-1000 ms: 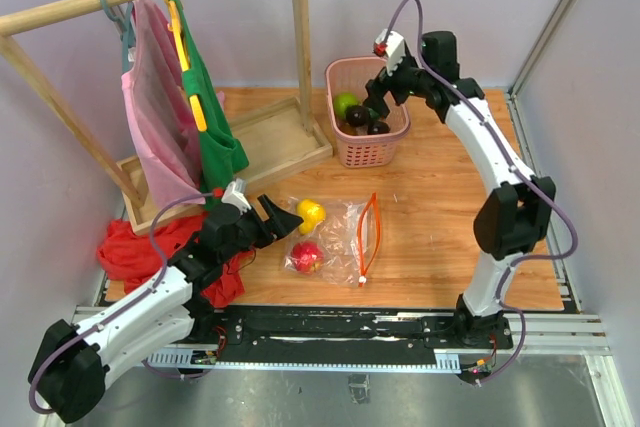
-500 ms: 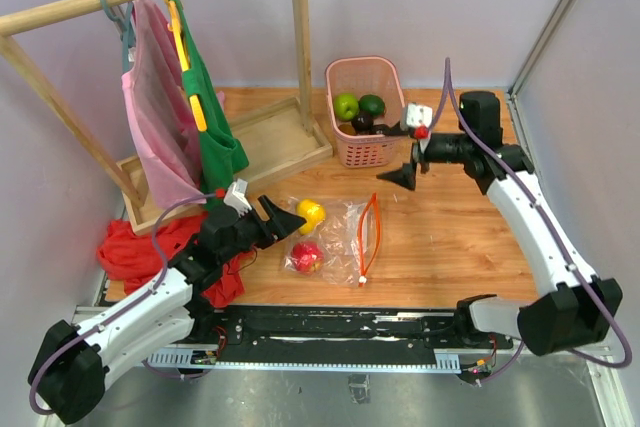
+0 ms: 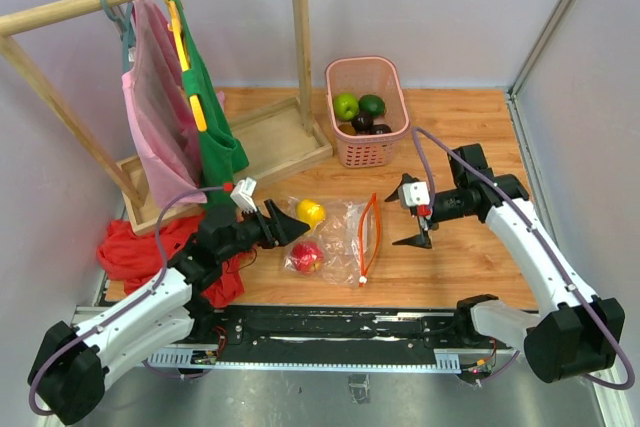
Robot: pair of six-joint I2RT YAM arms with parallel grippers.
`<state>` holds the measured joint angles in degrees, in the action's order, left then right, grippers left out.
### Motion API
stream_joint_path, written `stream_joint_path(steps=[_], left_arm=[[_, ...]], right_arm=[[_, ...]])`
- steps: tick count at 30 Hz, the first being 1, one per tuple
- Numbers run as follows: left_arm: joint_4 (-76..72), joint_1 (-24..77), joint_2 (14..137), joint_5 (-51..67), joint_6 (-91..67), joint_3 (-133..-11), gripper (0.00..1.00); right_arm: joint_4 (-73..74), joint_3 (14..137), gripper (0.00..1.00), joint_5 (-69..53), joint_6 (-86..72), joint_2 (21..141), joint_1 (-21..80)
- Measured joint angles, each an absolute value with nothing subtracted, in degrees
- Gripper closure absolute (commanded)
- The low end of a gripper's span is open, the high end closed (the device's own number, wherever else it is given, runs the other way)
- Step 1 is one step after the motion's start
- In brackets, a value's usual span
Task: Open the zip-top bag and remove the fake food
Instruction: Place the fake fruit in the bin, then pick up the fake fruit from the zipper food storage bag.
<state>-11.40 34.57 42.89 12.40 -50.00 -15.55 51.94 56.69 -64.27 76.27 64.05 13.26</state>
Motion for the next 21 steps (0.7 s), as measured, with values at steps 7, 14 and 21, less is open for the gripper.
stream_joint_path(steps=[7, 14, 21], left_arm=[[-9.3, 37.1, 42.9, 12.5, -38.4, -19.1, 0.21], [-9.4, 41.4, 42.9, 11.0, -30.0, -19.5, 0.19], [-11.6, 42.1, 42.8, 10.0, -25.8, -19.0, 0.17]], right_arm=[[55.0, 52.1, 0.01, -60.1, 85.0, 63.8, 13.3], [55.4, 49.5, 0.01, -56.9, 89.1, 62.8, 13.3], [55.4, 48.8, 0.0, -55.3, 90.2, 62.7, 12.4]])
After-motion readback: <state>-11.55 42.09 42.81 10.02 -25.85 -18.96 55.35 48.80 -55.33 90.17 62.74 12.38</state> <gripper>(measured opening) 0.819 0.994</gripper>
